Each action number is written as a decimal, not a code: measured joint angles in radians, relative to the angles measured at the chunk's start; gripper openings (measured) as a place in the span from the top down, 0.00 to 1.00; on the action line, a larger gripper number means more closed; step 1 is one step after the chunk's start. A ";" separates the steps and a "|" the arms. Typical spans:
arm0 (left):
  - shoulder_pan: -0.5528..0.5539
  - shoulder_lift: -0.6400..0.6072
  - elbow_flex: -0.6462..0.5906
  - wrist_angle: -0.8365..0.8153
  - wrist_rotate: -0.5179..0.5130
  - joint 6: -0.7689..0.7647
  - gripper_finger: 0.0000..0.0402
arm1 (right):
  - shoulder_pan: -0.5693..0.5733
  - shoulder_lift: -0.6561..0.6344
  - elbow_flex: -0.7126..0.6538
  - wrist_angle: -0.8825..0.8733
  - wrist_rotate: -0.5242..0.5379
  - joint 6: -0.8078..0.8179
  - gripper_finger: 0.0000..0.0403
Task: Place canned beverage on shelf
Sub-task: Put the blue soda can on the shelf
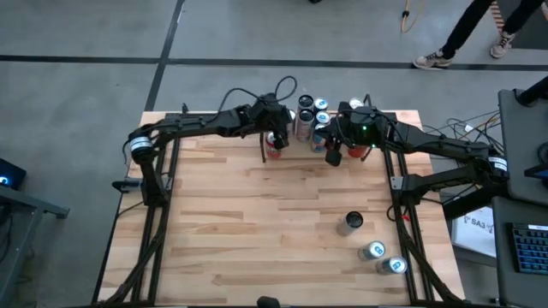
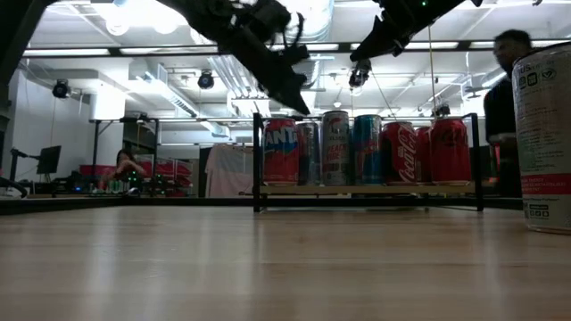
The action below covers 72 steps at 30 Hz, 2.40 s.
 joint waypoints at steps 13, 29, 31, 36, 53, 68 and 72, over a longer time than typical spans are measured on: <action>0.136 -0.094 0.000 0.001 0.169 0.249 1.00 | -0.082 0.235 0.275 -0.038 -0.003 0.015 0.98; 0.166 -0.014 0.000 0.043 0.216 0.282 1.00 | -0.185 0.660 0.761 -0.442 -0.123 0.021 0.98; 0.166 -0.009 0.000 0.042 0.216 0.282 1.00 | -0.193 0.686 0.788 -0.471 -0.132 0.027 0.98; 0.165 0.007 0.000 0.042 0.216 0.281 1.00 | -0.206 0.729 0.819 -0.511 -0.140 0.037 0.98; 0.164 0.013 0.000 0.039 0.215 0.245 1.00 | -0.213 0.765 0.809 -0.545 -0.131 0.062 0.98; 0.160 0.013 -0.001 -0.004 0.233 0.173 1.00 | -0.215 0.765 0.808 -0.546 -0.129 0.056 0.98; 0.157 0.013 -0.002 -0.022 0.247 0.169 1.00 | -0.216 0.765 0.808 -0.547 -0.128 0.056 0.98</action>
